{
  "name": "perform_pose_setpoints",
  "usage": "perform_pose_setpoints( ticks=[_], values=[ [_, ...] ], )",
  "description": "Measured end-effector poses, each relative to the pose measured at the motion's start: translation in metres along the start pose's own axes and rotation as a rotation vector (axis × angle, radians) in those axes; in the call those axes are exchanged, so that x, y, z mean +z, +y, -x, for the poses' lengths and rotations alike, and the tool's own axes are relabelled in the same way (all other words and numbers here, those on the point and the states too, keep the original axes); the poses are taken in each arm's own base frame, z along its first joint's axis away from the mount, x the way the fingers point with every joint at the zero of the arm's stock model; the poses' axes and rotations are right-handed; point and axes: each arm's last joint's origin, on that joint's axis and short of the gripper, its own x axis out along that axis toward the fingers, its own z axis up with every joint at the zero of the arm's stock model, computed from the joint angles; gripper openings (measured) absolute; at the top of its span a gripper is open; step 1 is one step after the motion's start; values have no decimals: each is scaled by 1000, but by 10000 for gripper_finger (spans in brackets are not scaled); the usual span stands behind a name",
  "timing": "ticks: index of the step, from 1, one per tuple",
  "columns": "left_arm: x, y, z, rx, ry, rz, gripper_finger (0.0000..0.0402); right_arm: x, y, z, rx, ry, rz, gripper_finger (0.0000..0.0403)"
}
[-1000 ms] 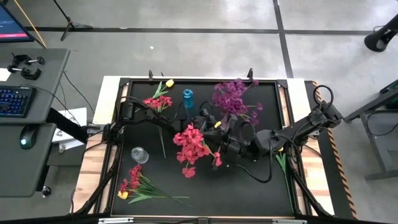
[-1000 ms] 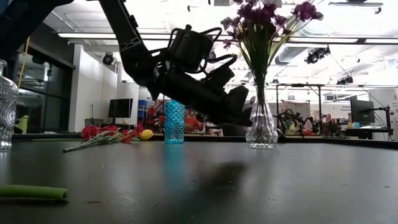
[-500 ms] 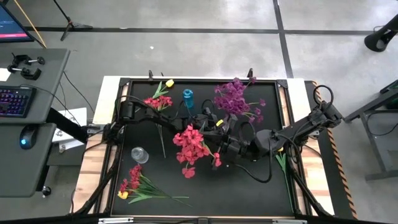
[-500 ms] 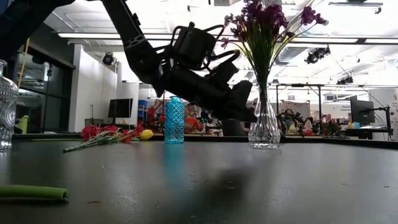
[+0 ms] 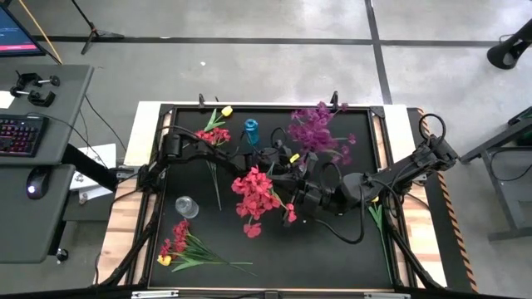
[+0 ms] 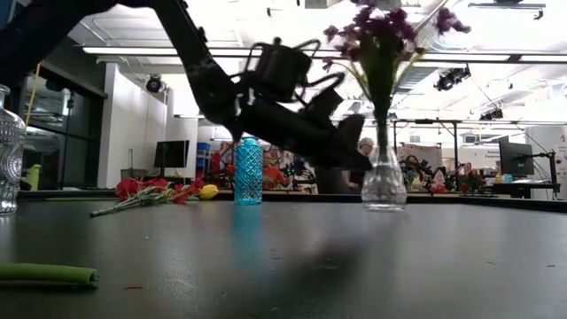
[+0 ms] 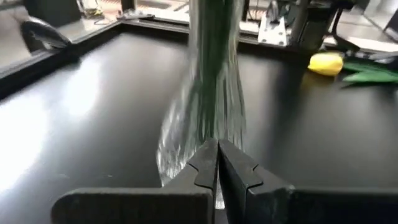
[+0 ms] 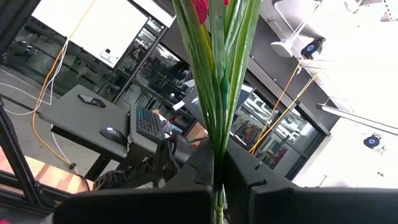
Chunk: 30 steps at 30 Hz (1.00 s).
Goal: Sort flowers into vase by color
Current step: Put the right red flowers into the blue vase
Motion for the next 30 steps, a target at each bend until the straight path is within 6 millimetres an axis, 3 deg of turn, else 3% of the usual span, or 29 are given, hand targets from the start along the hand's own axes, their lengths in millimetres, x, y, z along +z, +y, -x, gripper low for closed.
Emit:
perform_pose_setpoints(
  ticks=[6, 11, 19, 25, 30],
  values=[
    [-15, -8, -30, -29, 33, -7, 0, 0, 0, 0, -6, -3, -7, 0],
    [-18, -14, -44, -35, 12, -5, 0, 0, 0, 0, -7, -1, -5, 0],
    [-21, -4, -64, 0, -3, 10, 0, 0, 0, 0, -6, -2, -8, 0],
    [-19, 0, -65, 2, 21, 18, 0, 0, 0, 0, -5, -4, -21, 0],
    [-2, 1, -41, -48, 200, -135, 0, -2, -2, -2, -16, 7, -63, 0]
  ],
)
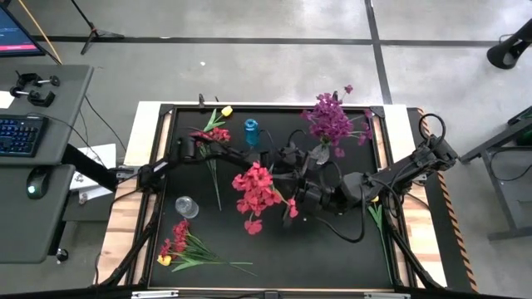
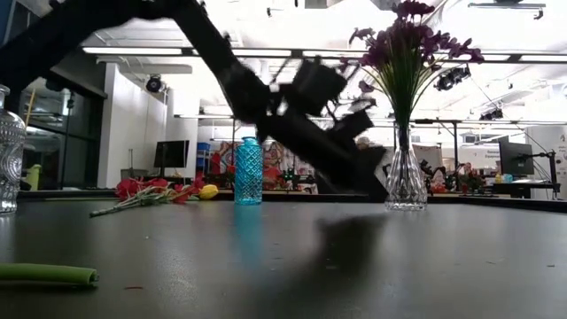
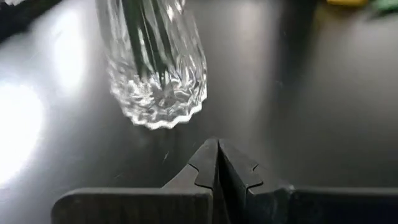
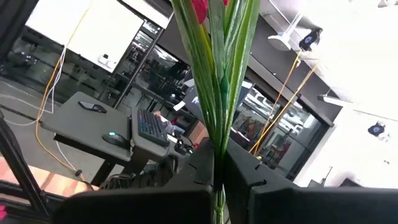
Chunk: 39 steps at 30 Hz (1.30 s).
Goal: Sort flowers into vase by color
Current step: Put the right red flowers into the blue vase
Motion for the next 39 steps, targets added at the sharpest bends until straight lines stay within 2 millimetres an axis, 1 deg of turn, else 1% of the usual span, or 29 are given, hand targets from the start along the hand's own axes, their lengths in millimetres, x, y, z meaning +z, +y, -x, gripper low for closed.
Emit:
perform_pose_setpoints(
  ticks=[2, 4, 6, 9, 11, 14, 15, 17, 20, 24, 27, 30, 33, 35, 37, 39],
  values=[
    [8, 2, 18, 6, 44, -37, 0, -2, -2, -2, -9, 6, -7, 0],
    [6, 3, 38, 4, 74, -43, 0, -5, -5, -4, -15, 11, -7, 0],
    [-1, 4, 61, 0, 64, -43, 0, -7, -6, -6, -17, 17, -19, 0],
    [-14, 4, 100, 1, -13, 11, 0, -11, -7, -9, -10, 29, -31, 0],
    [-29, 3, 129, -12, -62, 62, 0, -13, -7, -10, 13, 29, -40, 0],
    [-50, -4, 173, -50, -139, 114, 0, -18, -7, -14, 83, 2, -90, 0],
    [-54, -7, 187, -64, -173, 131, 0, -22, -7, -17, 114, -8, -112, 0],
    [-62, -12, 216, -86, -230, 143, 0, -33, -7, -25, 151, -10, -145, 0],
    [-66, -22, 253, -119, -331, 138, 0, -55, -5, -41, 106, 12, -149, 0],
    [-60, -35, 295, -174, -489, 63, 0, -85, -10, -65, -15, -27, -160, 0],
    [-53, -44, 319, -201, -590, -15, 0, -112, -16, -80, -105, -40, -163, 0],
    [-50, -52, 336, -231, -656, -86, 0, -138, -25, -91, -221, -38, -170, 0],
    [-52, -61, 345, -263, -664, -160, 0, -164, -34, -99, -328, 5, -164, 0],
    [-56, -67, 348, -270, -653, -219, 0, -180, -39, -103, -366, 42, -152, 0],
    [-60, -72, 350, -274, -634, -283, 0, -191, -46, -105, -404, 68, -151, 0],
    [-63, -76, 352, -281, -624, -334, 0, -197, -53, -107, -427, 73, -176, 0]
  ],
)
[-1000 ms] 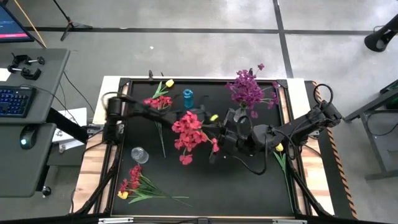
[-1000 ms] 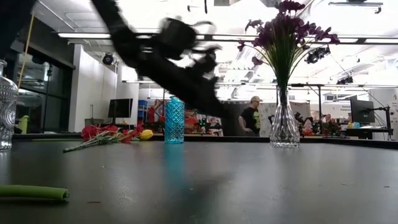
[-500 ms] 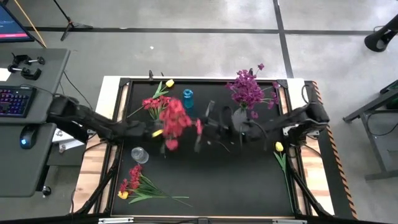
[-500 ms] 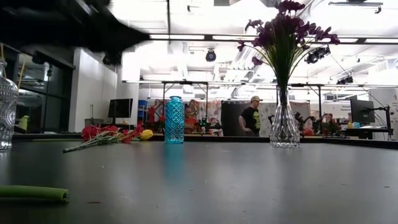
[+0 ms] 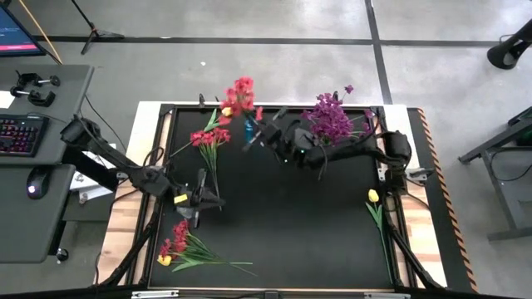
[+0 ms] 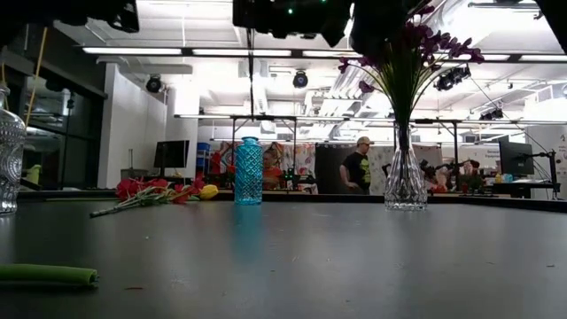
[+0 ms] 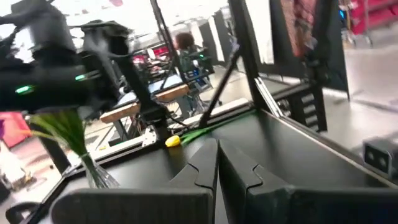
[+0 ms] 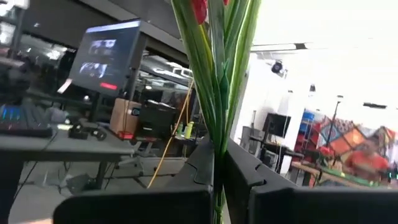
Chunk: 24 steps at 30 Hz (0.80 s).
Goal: Sort flowers into vase by color
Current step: Put the right red flowers into the blue vase
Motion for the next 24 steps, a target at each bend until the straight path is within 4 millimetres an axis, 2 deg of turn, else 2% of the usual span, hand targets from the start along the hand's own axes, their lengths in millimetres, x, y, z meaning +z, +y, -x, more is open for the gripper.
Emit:
perform_pose_setpoints(
  ticks=[7, 10, 14, 24],
  values=[
    [3, -7, 4, -42, -9, -38, 0, -12, -20, -13, -30, 15, -111, 0],
    [3, -5, 6, -6, 10, -35, 0, -20, -25, -17, -12, 49, -132, 0],
    [5, -1, 8, 61, 27, -4, 0, -23, -28, -20, -21, 60, -122, 0],
    [3, -1, 9, 65, 54, 9, 0, -35, -33, -23, -4, 134, -154, 0]
  ],
)
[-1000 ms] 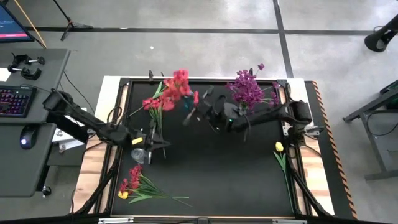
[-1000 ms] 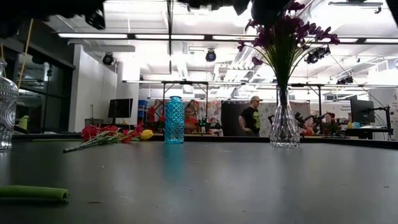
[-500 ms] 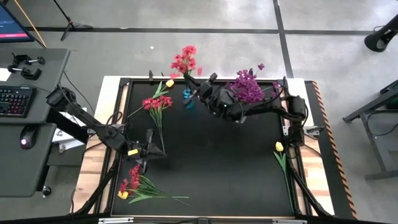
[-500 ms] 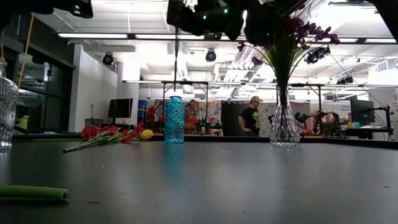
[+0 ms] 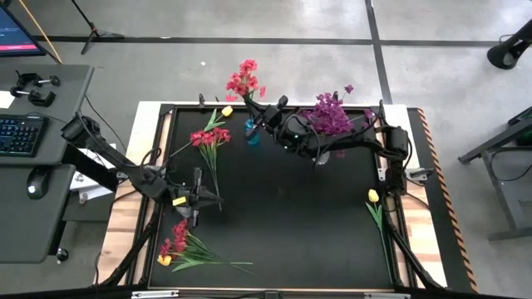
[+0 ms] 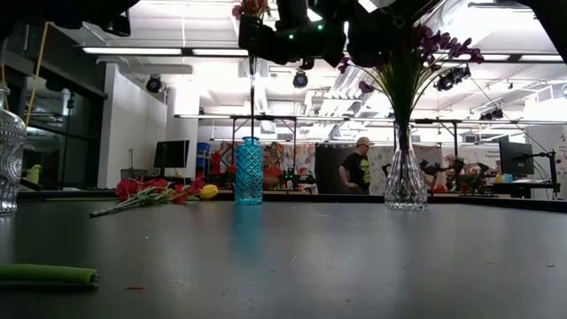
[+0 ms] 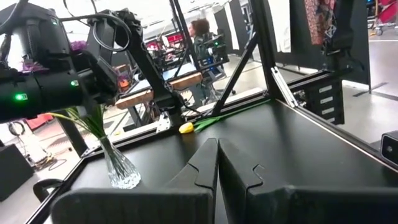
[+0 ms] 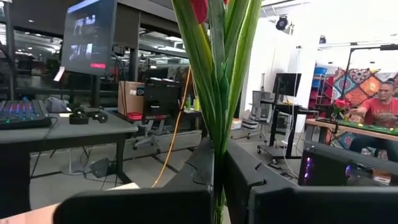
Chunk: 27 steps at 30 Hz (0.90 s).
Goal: Sort flowers into vase by color
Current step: Put the right red flowers into the blue vase
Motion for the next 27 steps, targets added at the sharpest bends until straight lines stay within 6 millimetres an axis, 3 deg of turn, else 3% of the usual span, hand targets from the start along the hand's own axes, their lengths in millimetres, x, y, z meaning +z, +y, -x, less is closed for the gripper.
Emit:
perform_pose_setpoints(
  ticks=[14, 18, 23, 27],
  values=[
    [0, 0, 0, 3, 1, 1, 0, -8, -2, -2, 9, 68, -72, 15],
    [0, 0, 0, 2, 4, 0, 0, -11, 0, -1, 37, 94, -90, 76],
    [-1, 0, 0, 1, 9, -2, 0, -14, 4, 1, 42, 134, -73, 194],
    [-2, 0, 0, -2, 18, -8, 0, -3, 7, 7, 51, 148, -21, 275]
  ],
)
